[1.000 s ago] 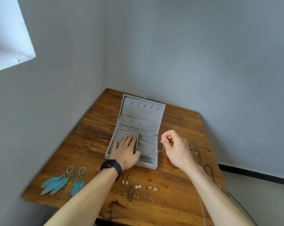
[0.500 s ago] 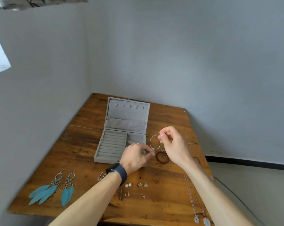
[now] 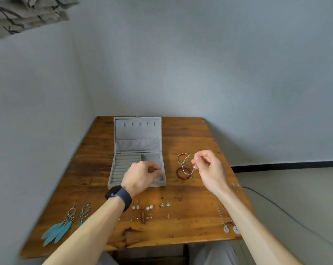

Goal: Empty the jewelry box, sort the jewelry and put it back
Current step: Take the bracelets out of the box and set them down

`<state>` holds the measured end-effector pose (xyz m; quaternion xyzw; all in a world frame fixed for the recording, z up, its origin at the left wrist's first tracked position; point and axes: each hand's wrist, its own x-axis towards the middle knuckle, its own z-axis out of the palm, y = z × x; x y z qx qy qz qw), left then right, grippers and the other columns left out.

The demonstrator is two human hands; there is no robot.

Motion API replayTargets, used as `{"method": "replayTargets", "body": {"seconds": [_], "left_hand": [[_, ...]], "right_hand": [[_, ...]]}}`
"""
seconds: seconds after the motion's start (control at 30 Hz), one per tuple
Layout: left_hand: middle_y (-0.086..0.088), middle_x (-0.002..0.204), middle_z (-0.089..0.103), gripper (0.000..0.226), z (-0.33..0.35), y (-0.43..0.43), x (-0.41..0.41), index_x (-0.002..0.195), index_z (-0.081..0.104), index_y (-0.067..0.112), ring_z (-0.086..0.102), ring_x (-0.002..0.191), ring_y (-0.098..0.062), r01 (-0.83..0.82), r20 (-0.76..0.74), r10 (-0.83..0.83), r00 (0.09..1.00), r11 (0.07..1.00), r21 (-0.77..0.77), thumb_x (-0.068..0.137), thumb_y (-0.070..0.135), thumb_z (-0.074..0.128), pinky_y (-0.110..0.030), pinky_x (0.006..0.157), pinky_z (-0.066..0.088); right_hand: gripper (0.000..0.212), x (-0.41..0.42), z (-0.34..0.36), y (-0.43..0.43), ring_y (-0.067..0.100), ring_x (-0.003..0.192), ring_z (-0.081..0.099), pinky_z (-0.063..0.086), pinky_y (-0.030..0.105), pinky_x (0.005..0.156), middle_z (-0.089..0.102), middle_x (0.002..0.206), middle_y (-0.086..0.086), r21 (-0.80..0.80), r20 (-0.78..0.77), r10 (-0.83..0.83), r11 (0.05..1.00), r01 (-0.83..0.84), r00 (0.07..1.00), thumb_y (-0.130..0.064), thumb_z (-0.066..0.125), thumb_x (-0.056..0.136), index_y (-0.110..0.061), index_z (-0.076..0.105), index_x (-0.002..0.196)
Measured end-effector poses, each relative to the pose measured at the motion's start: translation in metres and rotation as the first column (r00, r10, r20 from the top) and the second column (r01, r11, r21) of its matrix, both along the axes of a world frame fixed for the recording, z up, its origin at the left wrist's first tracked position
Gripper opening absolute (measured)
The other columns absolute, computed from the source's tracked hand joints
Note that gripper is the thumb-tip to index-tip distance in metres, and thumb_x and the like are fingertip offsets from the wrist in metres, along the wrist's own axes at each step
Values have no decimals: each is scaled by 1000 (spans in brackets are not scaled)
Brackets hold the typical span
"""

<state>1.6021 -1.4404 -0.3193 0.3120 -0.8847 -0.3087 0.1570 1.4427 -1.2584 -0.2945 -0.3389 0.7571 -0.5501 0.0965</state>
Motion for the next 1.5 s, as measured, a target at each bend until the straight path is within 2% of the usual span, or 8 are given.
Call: {"method": "replayTargets", "body": {"seconds": [0.13, 0.27, 0.5, 1.0, 1.13, 1.23, 1.37, 1.5], "left_hand": [[12, 92, 71, 14, 15, 1, 9, 98, 75, 30, 65, 86, -4, 29, 9, -29, 1000, 999, -36, 91, 39, 68, -26, 78, 57], [13, 92, 71, 12, 20, 10, 19, 96, 75, 31, 64, 85, -4, 37, 5, -37, 999, 997, -66, 91, 38, 67, -25, 76, 57], [15, 90, 68, 14, 17, 29, 31, 99, 74, 33, 63, 85, -4, 43, 31, -40, 999, 994, -102, 92, 41, 64, -24, 74, 55], [19, 88, 66, 16, 24, 40, 34, 101, 74, 36, 63, 84, -2, 62, 66, -53, 996, 988, -143, 92, 45, 63, -26, 74, 58], [20, 87, 67, 13, 28, 48, 25, 96, 75, 35, 62, 82, 1, 125, 75, -116, 990, 985, -119, 91, 42, 64, -22, 74, 56], [21, 83, 68, 10, 30, 53, 15, 91, 75, 34, 62, 79, 3, 187, 90, -181, 979, 980, -67, 88, 40, 69, -15, 71, 52], [19, 77, 70, 6, 30, 59, 2, 89, 77, 35, 66, 74, 2, 275, 162, -276, 947, 961, 29, 85, 37, 74, -18, 70, 55], [20, 77, 71, 3, 27, 68, -12, 86, 77, 36, 66, 74, 3, 364, 257, -369, 893, 929, 69, 84, 36, 75, -12, 66, 52]], "right_hand": [[13, 9, -16, 17, -1, 80, 67, 46, 9, 65, 72, 87, -18, 111, 18, -52, 993, 49, 998, -22, 55, 98, -32, 62, 93], [12, 15, -35, 22, 6, 80, 68, 51, 24, 67, 71, 90, -16, 253, 17, -103, 963, 95, 995, -24, 55, 99, -32, 61, 92], [11, 15, -59, -1, 5, 82, 66, 46, 18, 66, 69, 95, -15, 338, 36, -47, 941, 32, 998, -28, 56, 100, -35, 60, 92], [17, -21, -83, -1, 21, 101, 67, 50, 25, 82, 74, 112, -1, 598, -258, -50, 776, 200, 965, -21, 62, 96, -25, 76, 104], [20, -5, -70, 7, 16, 104, 66, 51, 27, 89, 71, 115, -3, 489, -218, -55, 858, 158, 974, -29, 64, 95, -25, 73, 112], [26, 20, -57, 21, -1, 106, 62, 47, 21, 91, 69, 112, -21, 262, 30, 87, 961, -92, 996, -37, 69, 87, -36, 70, 113], [46, 48, -49, 41, -10, 112, 58, 44, 22, 94, 66, 118, -30, 91, 276, 313, 933, -349, 909, -50, 72, 76, -48, 63, 121], [26, 55, -62, 55, -1, 102, 66, 54, 28, 92, 73, 105, -19, 50, 228, 248, 963, -266, 942, -34, 73, 88, -32, 72, 114]]}}
